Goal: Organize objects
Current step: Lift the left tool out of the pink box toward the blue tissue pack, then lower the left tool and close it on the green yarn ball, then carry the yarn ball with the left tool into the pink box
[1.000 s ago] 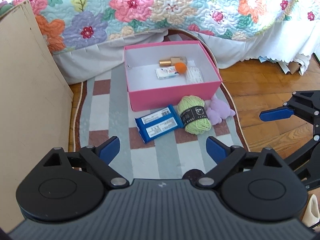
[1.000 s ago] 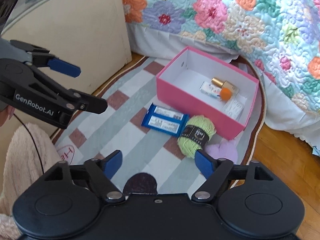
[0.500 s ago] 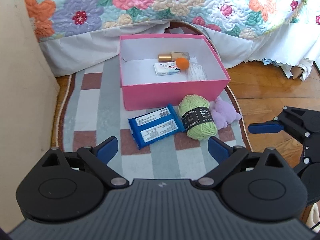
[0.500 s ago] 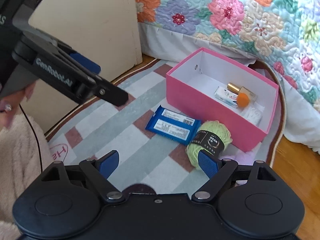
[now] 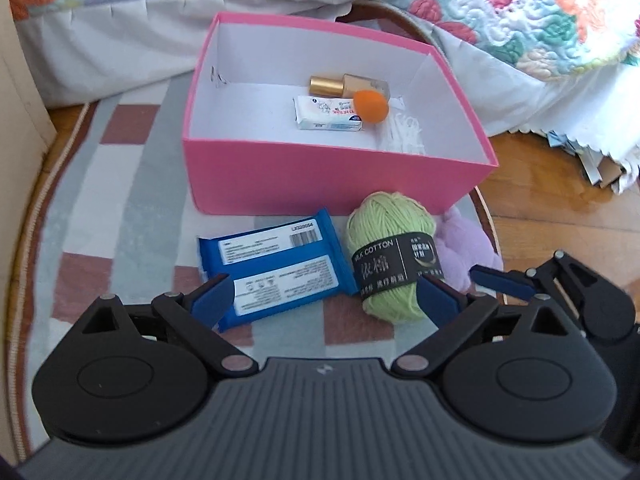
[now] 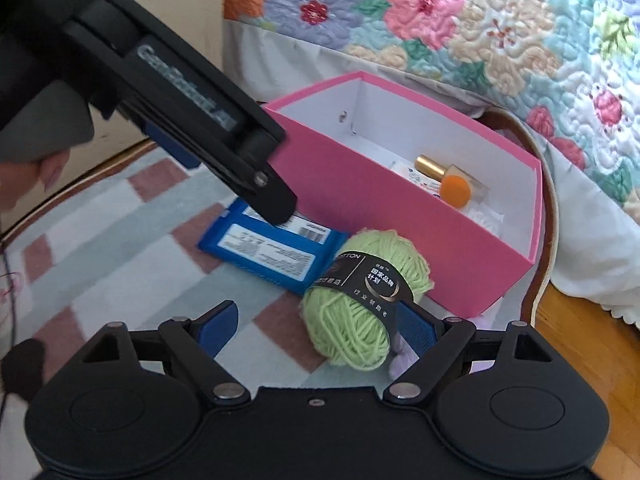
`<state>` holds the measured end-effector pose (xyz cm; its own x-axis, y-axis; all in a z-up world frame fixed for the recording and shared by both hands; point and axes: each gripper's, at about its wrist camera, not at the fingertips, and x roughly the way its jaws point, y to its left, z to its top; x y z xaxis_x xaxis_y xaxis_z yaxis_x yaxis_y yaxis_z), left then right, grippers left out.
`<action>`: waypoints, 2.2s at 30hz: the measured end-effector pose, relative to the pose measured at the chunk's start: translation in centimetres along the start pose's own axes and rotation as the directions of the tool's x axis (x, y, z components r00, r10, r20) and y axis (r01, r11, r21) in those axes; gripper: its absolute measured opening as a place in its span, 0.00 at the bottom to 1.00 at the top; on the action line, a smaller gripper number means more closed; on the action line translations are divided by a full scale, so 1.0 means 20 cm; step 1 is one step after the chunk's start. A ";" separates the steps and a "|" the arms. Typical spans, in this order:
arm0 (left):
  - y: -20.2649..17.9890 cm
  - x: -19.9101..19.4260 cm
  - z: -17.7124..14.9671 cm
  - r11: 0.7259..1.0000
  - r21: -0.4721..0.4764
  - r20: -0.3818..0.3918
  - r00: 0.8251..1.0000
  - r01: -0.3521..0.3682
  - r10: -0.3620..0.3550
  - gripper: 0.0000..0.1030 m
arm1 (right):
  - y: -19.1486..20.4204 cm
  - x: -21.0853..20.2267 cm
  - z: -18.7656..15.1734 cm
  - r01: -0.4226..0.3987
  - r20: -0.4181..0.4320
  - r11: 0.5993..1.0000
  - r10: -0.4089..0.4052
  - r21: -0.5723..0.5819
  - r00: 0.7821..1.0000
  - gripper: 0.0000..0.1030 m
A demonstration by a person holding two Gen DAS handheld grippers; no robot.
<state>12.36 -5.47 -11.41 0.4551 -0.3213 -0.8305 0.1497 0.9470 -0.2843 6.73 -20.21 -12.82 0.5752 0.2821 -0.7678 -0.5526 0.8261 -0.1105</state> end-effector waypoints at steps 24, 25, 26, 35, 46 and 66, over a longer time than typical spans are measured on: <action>0.02 0.41 -0.10 0.959 -0.125 0.023 0.967 0.254 -0.253 0.75 | -0.20 0.30 -0.12 0.036 -0.012 0.953 -0.034 0.300 0.999 0.88; 0.02 0.42 -0.10 0.956 -0.130 0.020 0.964 0.264 -0.264 0.74 | -0.21 0.31 -0.13 0.027 -0.011 0.949 -0.025 0.314 1.000 0.87; 0.03 0.42 -0.10 0.951 -0.139 0.018 0.961 0.275 -0.275 0.73 | -0.21 0.30 -0.13 0.022 -0.009 0.946 -0.020 0.324 1.000 0.87; -0.02 0.45 -0.12 0.934 -0.127 -0.013 0.941 0.333 -0.337 0.53 | -0.19 0.31 -0.18 0.029 -0.022 0.932 -0.023 0.362 0.999 0.68; -0.04 0.36 -0.15 0.952 -0.131 -0.084 0.953 0.278 -0.290 0.49 | -0.14 0.25 -0.15 0.022 -0.061 0.931 0.001 0.365 0.998 0.58; -0.04 -0.10 -0.29 0.957 -0.167 -0.191 0.945 0.235 -0.266 0.46 | 0.04 -0.05 -0.03 -0.085 -0.245 0.925 0.186 0.371 0.952 0.58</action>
<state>6.35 -5.69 -12.29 0.2225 -0.5561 -0.8008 0.1043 0.8302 -0.5476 5.42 -20.19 -12.50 0.2968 0.3022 -0.9059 -0.3359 0.9210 0.1972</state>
